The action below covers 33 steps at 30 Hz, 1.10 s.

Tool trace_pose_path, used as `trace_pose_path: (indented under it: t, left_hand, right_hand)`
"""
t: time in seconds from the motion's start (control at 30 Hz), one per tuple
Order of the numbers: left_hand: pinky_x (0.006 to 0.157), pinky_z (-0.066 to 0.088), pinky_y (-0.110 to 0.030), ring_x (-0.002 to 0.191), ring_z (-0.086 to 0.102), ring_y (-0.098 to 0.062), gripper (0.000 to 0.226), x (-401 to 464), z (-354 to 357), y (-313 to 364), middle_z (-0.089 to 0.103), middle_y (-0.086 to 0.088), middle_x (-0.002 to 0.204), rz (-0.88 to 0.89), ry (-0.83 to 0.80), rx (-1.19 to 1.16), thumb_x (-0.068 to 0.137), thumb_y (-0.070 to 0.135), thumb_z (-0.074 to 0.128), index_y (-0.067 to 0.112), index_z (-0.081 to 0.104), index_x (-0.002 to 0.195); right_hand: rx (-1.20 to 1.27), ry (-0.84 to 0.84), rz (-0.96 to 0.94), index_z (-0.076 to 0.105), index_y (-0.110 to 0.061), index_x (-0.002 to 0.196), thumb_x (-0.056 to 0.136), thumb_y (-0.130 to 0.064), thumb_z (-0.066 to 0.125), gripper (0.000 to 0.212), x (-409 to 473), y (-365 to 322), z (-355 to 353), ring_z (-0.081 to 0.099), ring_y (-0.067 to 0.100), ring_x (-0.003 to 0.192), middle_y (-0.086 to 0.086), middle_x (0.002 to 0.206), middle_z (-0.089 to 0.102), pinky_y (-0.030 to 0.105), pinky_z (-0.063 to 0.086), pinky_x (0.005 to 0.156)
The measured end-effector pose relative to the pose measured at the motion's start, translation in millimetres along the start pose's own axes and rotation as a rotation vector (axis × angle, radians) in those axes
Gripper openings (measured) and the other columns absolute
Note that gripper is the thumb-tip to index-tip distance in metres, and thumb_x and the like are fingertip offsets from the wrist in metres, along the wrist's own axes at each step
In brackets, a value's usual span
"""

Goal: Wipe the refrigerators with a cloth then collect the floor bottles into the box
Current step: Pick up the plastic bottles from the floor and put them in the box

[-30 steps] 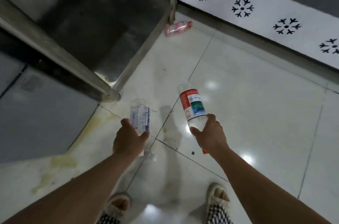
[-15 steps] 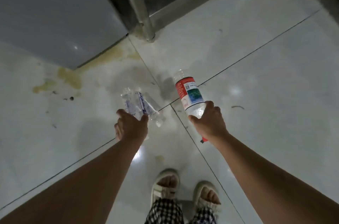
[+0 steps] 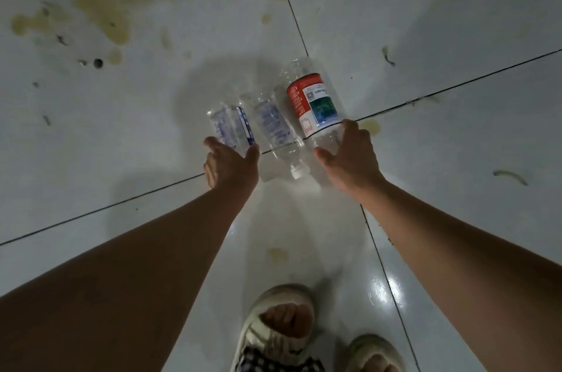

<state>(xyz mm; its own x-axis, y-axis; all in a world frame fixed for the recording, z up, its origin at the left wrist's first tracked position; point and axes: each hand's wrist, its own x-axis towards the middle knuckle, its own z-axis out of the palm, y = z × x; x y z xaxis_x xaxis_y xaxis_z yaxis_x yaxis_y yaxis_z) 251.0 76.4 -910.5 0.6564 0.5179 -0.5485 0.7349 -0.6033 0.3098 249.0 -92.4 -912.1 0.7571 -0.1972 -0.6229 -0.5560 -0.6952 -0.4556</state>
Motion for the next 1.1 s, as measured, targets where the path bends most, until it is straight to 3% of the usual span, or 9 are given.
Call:
trace_pose_path:
  t: [0.23, 0.37, 0.6, 0.8, 0.93, 1.1]
  left_hand:
    - [0.094, 0.041, -0.041, 0.118, 0.049, -0.038, 0.066, -28.5, -23.9, 4.6, 0.049, -0.021, 0.13, 0.036, -0.092, 0.05, 0.086, 0.037, 0.063, 0.007, 0.027, 0.133]
    - [0.098, 0.04, -0.042, 0.122, 0.046, -0.037, 0.065, -65.0, -71.2, 30.1, 0.045, -0.019, 0.135, 0.126, -0.135, 0.175, 0.086, 0.031, 0.063, 0.006, 0.029, 0.135]
    - [0.093, 0.043, -0.04, 0.116, 0.049, -0.032, 0.056, -146.8, -160.8, 125.3, 0.048, -0.013, 0.13, 0.386, -0.219, 0.347, 0.085, 0.023, 0.061, 0.011, 0.035, 0.132]
    - [0.087, 0.047, -0.038, 0.113, 0.052, -0.025, 0.05, -210.2, -213.5, 232.2, 0.054, -0.008, 0.124, 0.683, -0.197, 0.501, 0.084, 0.021, 0.064, 0.016, 0.041, 0.128]
    - [0.088, 0.048, -0.036, 0.11, 0.052, -0.021, 0.047, -252.4, -214.7, 291.0, 0.055, -0.005, 0.122, 0.845, -0.193, 0.632, 0.087, 0.024, 0.062, 0.015, 0.041, 0.128]
    - [0.091, 0.042, -0.035, 0.118, 0.046, -0.022, 0.043, -311.4, -180.5, 346.1, 0.049, -0.004, 0.127, 0.877, -0.245, 0.813, 0.089, 0.023, 0.055, 0.017, 0.041, 0.129]
  right_hand:
    - [-0.045, -0.057, -0.002, 0.018, -0.008, 0.147, 0.084, -0.037, 0.068, 0.086, -31.9, 8.1, -22.6, 0.038, 0.032, 0.129, 0.018, 0.14, 0.038, 0.041, 0.037, 0.105]
    - [-0.085, -0.082, 0.021, 0.023, -0.01, 0.145, 0.083, -0.036, 0.068, 0.081, -80.1, -1.0, -72.9, 0.037, 0.03, 0.128, 0.016, 0.138, 0.039, 0.038, 0.036, 0.102]
    - [-0.214, -0.048, 0.032, 0.022, -0.01, 0.145, 0.088, -0.031, 0.061, 0.073, -150.4, -36.8, -210.2, 0.034, 0.029, 0.129, 0.014, 0.143, 0.032, 0.035, 0.038, 0.099]
    - [-0.332, -0.03, 0.003, 0.024, -0.016, 0.144, 0.09, -0.034, 0.058, 0.067, -188.2, -55.3, -331.3, 0.028, 0.027, 0.132, 0.008, 0.147, 0.022, 0.036, 0.037, 0.103]
    - [-0.319, 0.032, 0.004, 0.024, -0.016, 0.144, 0.089, -0.033, 0.059, 0.067, -198.4, -42.8, -395.6, 0.029, 0.027, 0.13, 0.009, 0.146, 0.024, 0.036, 0.037, 0.103]
    - [-0.344, 0.029, 0.004, 0.026, -0.017, 0.143, 0.089, -0.032, 0.058, 0.065, -198.7, 15.1, -462.5, 0.03, 0.025, 0.129, 0.008, 0.142, 0.028, 0.035, 0.041, 0.096]
